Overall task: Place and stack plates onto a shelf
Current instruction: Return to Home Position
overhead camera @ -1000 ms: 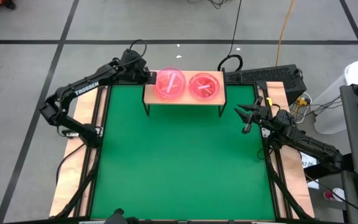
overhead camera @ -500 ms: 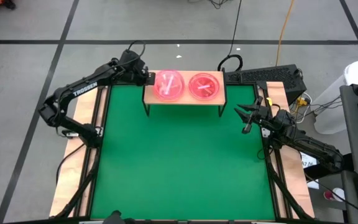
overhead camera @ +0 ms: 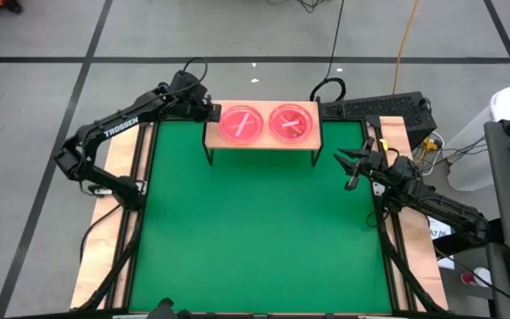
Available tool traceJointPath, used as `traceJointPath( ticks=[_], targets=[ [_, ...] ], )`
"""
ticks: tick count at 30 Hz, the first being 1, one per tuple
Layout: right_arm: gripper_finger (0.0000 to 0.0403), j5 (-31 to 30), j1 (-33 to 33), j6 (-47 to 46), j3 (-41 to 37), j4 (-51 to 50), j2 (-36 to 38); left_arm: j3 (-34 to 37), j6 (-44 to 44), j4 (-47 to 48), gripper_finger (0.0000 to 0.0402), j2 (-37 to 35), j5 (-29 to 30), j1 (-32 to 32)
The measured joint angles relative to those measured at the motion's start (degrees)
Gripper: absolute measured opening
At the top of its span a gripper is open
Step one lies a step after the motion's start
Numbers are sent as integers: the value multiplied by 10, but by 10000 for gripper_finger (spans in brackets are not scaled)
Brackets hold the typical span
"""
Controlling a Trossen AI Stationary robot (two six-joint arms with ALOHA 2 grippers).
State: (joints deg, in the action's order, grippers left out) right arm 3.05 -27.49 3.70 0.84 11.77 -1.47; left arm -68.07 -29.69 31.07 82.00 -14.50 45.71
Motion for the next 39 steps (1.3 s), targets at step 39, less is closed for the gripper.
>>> traceJointPath(
  ticks=[39],
  targets=[
    [93, 0, 0, 0, 0, 0, 0, 237, 125, -170, 3, -410, 404, -389]
  ],
)
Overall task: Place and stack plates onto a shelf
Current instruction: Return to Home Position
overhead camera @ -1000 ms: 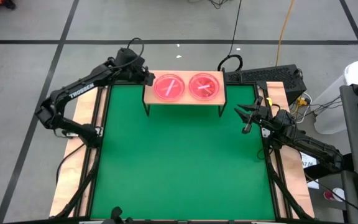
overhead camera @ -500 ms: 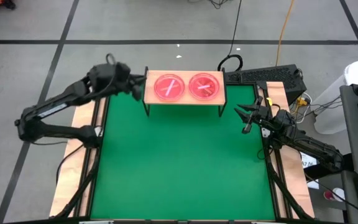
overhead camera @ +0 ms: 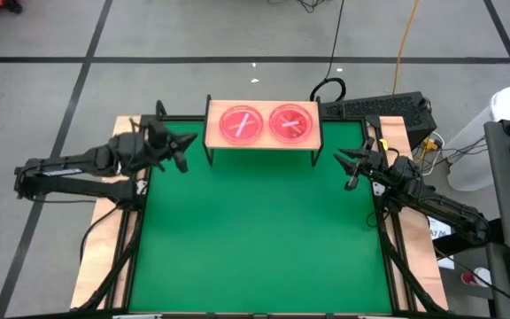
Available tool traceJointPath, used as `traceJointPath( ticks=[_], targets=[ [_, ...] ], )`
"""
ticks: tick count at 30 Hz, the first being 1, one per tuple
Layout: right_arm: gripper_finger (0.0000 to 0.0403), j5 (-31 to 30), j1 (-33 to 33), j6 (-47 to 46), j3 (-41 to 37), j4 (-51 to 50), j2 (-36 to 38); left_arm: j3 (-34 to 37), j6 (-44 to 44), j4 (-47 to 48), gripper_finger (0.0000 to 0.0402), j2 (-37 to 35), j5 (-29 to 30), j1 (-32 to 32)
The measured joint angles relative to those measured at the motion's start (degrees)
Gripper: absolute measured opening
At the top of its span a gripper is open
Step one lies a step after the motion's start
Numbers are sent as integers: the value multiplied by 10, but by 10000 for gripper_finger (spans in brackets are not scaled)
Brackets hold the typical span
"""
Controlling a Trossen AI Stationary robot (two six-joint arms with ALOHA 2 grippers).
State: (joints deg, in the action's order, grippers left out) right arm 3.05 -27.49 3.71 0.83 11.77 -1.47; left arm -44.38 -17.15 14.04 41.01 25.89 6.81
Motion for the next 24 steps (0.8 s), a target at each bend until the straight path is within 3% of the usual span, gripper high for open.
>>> traceJointPath(
  ticks=[6, 15, 24],
  targets=[
    [93, 0, 0, 0, 0, 0, 0, 123, 38, -99, 2, -91, 3, -48],
    [93, 0, 0, 0, 0, 0, 0, 313, 85, -241, 1, -235, 3, -62],
    [93, 0, 0, 0, 0, 0, 0, 410, 94, -314, 1, -295, 1, -62]
  ],
)
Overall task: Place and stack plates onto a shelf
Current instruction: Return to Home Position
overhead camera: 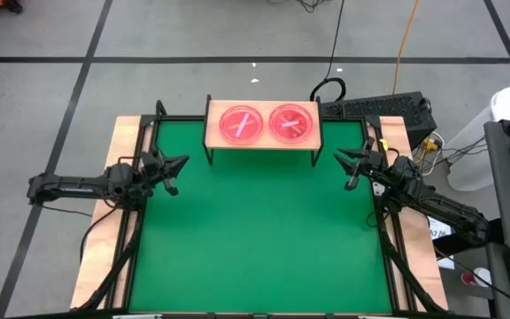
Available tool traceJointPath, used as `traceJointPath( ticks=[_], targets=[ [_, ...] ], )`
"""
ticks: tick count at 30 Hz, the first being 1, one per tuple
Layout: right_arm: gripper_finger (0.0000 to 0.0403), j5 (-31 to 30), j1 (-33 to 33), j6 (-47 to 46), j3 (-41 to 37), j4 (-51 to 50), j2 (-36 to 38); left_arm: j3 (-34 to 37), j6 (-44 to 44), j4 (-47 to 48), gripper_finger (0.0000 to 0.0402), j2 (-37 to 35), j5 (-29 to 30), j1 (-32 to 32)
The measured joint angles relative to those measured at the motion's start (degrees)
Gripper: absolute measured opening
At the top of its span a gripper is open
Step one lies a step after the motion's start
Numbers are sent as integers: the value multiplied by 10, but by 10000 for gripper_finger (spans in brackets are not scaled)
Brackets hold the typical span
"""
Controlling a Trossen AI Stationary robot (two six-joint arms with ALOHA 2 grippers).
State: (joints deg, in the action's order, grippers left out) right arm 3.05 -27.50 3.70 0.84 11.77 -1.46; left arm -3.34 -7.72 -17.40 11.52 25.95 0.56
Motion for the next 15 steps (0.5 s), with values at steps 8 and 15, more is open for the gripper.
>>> traceJointPath(
  ticks=[8, 15],
  targets=[
    [93, 0, 0, 0, 0, 0, 0, 28, 5, -13, 1, -3, -25, 0],
    [93, 0, 0, 0, 0, 0, 0, 28, 18, -9, 1, -3, -26, 0]
  ],
)
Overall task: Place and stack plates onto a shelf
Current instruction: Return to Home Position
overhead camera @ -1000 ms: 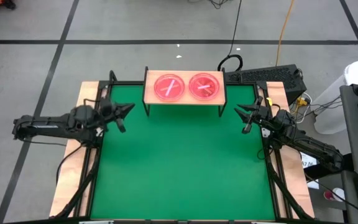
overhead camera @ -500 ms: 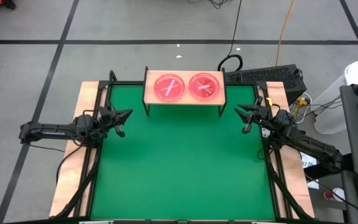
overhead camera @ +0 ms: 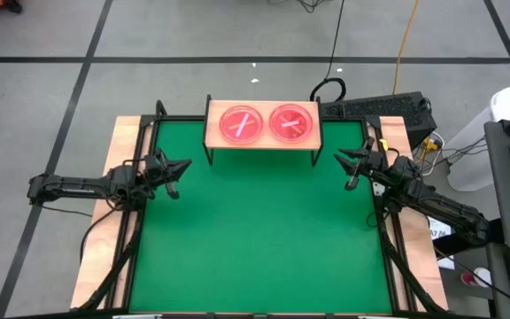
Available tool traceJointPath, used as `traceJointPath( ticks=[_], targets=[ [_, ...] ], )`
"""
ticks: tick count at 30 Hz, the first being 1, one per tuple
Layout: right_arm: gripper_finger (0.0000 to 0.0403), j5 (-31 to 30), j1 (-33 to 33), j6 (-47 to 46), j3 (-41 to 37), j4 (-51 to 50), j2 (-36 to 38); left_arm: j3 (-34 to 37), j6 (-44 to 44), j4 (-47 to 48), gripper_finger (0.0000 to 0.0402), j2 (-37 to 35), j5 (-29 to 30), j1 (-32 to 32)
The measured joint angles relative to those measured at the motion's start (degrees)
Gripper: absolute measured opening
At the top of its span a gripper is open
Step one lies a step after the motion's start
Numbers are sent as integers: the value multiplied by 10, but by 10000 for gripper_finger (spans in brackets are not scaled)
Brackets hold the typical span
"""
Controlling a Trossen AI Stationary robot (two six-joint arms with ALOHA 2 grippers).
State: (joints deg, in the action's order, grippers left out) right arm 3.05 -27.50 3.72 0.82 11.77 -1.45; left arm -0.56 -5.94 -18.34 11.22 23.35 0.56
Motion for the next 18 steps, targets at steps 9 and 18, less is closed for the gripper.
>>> traceJointPath(
  ticks=[9, 18],
  targets=[
    [93, 0, 0, 0, 0, 0, 0, 0, 24, 57, 1, 0, 18, 0],
    [93, 0, 0, 0, 0, 0, 0, 0, -29, 140, 1, 0, 22, 0]
  ],
)
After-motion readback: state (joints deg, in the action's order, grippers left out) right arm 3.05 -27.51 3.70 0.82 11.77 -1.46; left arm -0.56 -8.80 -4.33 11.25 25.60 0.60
